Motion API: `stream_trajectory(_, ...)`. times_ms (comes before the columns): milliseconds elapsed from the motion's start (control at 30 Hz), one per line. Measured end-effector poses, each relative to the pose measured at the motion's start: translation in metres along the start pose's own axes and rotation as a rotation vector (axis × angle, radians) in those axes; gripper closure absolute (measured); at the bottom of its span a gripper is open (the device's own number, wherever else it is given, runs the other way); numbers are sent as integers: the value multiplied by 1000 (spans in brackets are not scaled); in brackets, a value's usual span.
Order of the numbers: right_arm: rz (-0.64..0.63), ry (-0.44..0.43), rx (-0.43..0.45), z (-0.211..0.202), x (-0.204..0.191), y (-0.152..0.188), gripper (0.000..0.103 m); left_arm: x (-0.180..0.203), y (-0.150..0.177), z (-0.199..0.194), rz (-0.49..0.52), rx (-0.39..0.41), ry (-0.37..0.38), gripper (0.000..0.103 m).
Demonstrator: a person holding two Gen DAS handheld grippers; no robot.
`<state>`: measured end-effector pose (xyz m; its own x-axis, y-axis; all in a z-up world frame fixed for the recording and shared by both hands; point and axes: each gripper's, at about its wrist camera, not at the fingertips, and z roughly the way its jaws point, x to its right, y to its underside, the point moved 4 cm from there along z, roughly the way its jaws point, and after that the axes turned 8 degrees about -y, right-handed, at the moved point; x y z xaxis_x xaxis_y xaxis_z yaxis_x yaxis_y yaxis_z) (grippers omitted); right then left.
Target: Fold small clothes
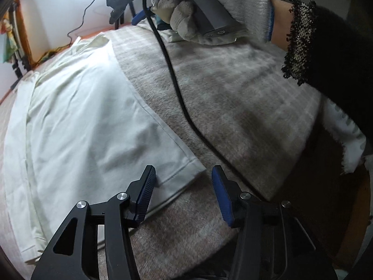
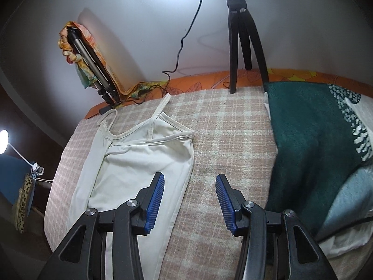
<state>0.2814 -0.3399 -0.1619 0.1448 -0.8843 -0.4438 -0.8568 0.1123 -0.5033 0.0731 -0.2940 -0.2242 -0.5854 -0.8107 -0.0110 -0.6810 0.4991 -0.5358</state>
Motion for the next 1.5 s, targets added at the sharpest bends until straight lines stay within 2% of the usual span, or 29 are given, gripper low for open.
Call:
stream_trajectory(33,4,4,-4,6,2,-1,54,-1,-1,1,-3,5,-2,58)
stream_trajectory(67,8,4,-7,10,3,-3,54,-2,-1,1,-4,9,-5,65)
stream_trajectory(100,14,3,-9,14,6,-4,54,-3,-1,2,-7,15,-2,77)
stream_trajectory(133,20,2,-9,18,8,-5,54,-5,-2,2,-11,18,7,83)
stream_trajectory(167,29,0,-7,22,10,-7,54,-7,-2,2,-15,19,14,94)
stream_trajectory(200,42,-8,-6,27,12,-9,54,-10,-2,2,-28,20,30,95)
stream_trajectory(300,73,-26,-4,41,17,-14,54,-20,-2,-1,-87,32,74,97)
stream_trajectory(467,60,-9,-27,65,14,-22,54,-24,-1,-9,-149,61,114,98)
stream_trajectory(533,59,-4,-35,73,12,-23,58,-29,1,-13,-170,65,124,98)
stream_trajectory(767,57,21,-72,89,9,-25,99,-44,0,-18,-220,84,134,98)
stream_trajectory(800,63,11,-74,88,8,-25,101,-46,0,-19,-225,87,136,98)
stream_trajectory(1167,-27,89,-78,74,-41,-43,103,-74,12,-41,-317,132,162,98)
stream_trajectory(1333,-90,103,-76,72,-80,-49,103,-90,21,-54,-355,142,174,98)
stream_trajectory(1500,-179,136,-99,88,-123,-46,103,-110,37,-55,-417,120,189,99)
